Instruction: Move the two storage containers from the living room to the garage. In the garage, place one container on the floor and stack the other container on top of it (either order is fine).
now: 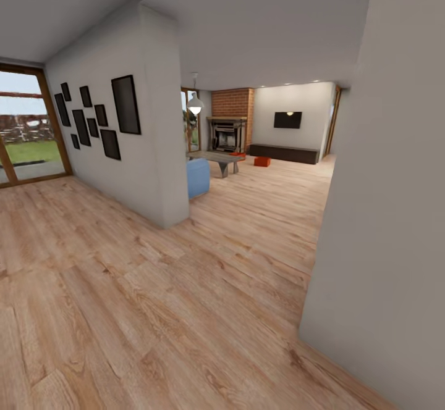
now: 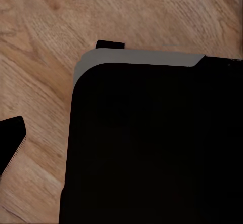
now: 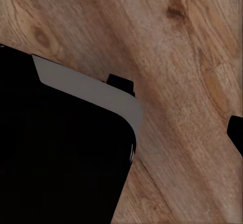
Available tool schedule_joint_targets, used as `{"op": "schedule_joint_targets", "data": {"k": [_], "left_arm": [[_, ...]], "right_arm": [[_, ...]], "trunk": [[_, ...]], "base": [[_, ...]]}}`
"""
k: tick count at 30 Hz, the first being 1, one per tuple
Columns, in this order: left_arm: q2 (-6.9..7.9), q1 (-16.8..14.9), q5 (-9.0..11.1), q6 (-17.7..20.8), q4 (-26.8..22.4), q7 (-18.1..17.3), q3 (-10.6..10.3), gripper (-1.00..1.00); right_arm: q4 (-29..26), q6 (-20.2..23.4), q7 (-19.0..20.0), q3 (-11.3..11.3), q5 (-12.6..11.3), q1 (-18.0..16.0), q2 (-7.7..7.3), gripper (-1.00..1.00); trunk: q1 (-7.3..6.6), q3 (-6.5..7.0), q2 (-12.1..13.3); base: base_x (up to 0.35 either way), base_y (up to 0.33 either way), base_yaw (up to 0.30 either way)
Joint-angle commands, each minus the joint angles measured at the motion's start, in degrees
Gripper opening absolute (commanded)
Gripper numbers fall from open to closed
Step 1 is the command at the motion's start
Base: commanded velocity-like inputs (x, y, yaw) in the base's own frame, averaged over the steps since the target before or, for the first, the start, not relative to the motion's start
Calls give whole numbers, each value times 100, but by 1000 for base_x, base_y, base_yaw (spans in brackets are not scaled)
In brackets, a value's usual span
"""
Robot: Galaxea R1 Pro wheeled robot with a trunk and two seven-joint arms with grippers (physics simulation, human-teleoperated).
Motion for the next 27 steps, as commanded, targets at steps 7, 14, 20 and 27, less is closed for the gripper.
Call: {"op": "schedule_joint_targets", "data": {"k": [7, 14, 20, 27], "left_arm": [[0, -2, 49, -15, 2, -7, 9, 100], [0, -2, 49, -21, 2, -7, 10, 100], [0, -2, 49, -16, 2, -7, 10, 100], [0, -2, 52, -14, 2, -7, 3, 100]], "right_arm": [[9, -25, -5, 50, -52, -4, 3, 100], [9, -25, 1, 45, -55, -4, -2, 100], [9, -25, 3, 49, -56, -4, -4, 100], [9, -25, 1, 50, -54, -4, -3, 100]], "trunk": [[3, -6, -3], [3, -6, -3], [3, -6, -3], [3, -6, -3]], "base": [[323, 0, 165], [323, 0, 200], [323, 0, 12], [323, 0, 1]]}}
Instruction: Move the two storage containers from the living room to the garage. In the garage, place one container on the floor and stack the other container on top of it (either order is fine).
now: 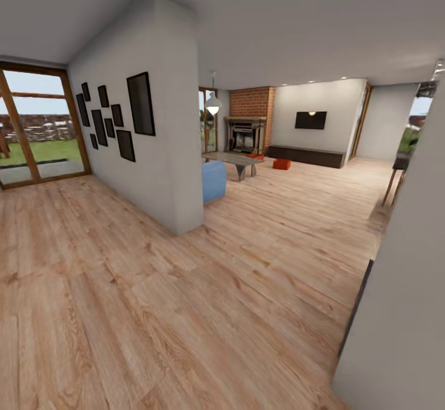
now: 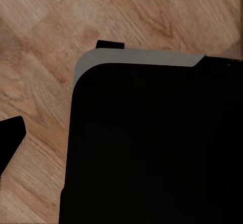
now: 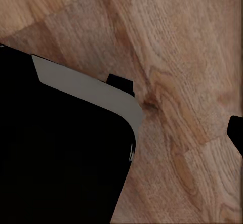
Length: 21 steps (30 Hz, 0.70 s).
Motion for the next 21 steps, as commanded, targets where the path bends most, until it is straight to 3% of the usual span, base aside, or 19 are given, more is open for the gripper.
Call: {"op": "schedule_joint_targets", "data": {"k": [1, 21], "left_arm": [[0, -2, 49, -14, 2, -7, 0, 100], [0, -2, 56, -6, 2, -7, 1, 100]], "right_arm": [[9, -25, 4, 49, -52, -4, 1, 100], [9, -25, -3, 81, -22, -4, -1, 100]], "trunk": [[3, -6, -3], [3, -6, -3]], "base": [[323, 0, 0], [323, 0, 0]]}}
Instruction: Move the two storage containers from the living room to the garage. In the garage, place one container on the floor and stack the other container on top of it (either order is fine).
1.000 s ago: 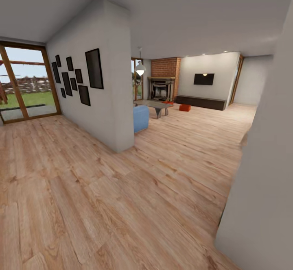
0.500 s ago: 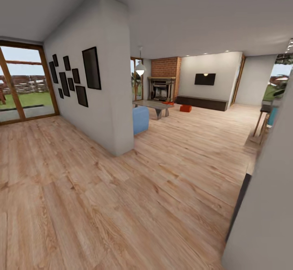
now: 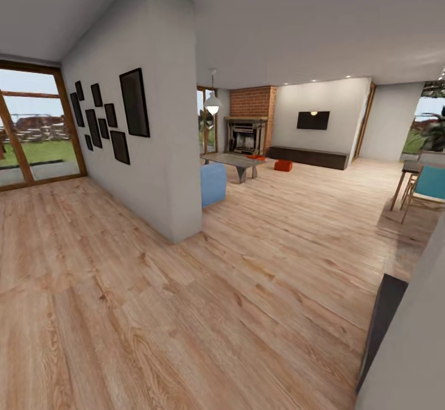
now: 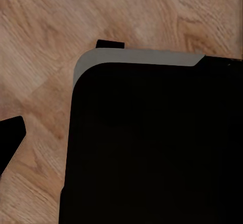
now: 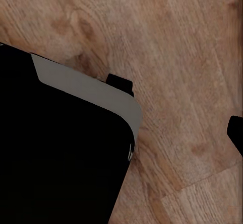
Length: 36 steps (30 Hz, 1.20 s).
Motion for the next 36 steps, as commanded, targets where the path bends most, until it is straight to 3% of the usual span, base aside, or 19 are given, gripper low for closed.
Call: {"op": "schedule_joint_targets", "data": {"k": [1, 36], "left_arm": [[0, -2, 50, -14, 2, -7, 2, 100], [0, -2, 58, -17, 2, -7, 0, 100]], "right_arm": [[9, -25, 3, 50, -54, -4, 1, 100], [9, -28, 2, 30, -68, -4, 9, 100]], "trunk": [[3, -6, -3], [3, -6, -3]], "base": [[323, 0, 0], [323, 0, 0]]}}
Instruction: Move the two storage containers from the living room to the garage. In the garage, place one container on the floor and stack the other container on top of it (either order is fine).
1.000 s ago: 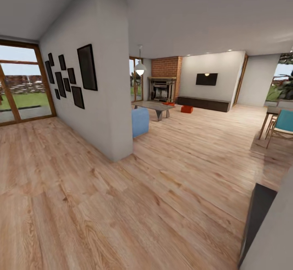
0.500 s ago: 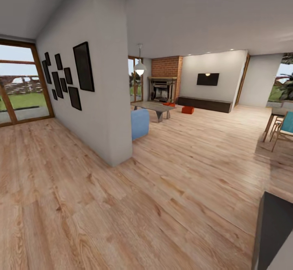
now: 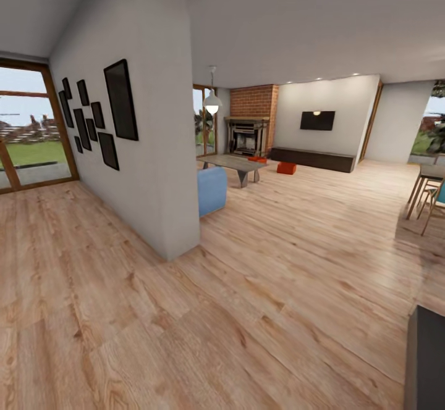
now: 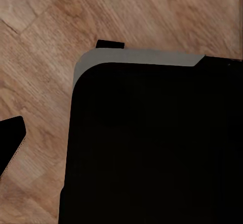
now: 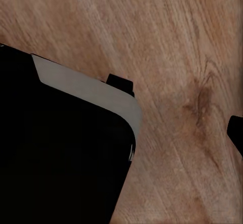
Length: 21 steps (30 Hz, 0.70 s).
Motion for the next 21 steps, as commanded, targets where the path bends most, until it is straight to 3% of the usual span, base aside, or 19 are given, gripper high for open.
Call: {"op": "schedule_joint_targets", "data": {"k": [1, 12, 21], "left_arm": [[0, -2, 49, -16, 2, -7, 1, 100], [0, -2, 49, -20, 2, -7, 8, 100], [0, -2, 51, -20, 2, -7, 9, 100]], "right_arm": [[9, -25, 3, 49, -55, -4, 2, 100], [9, -29, 25, 44, -69, -4, 3, 100], [9, -26, 29, 25, -75, -4, 3, 100]], "trunk": [[3, -6, -3], [3, -6, -3], [3, -6, -3]], "base": [[323, 0, 0], [323, 0, -16], [323, 0, -234]]}}
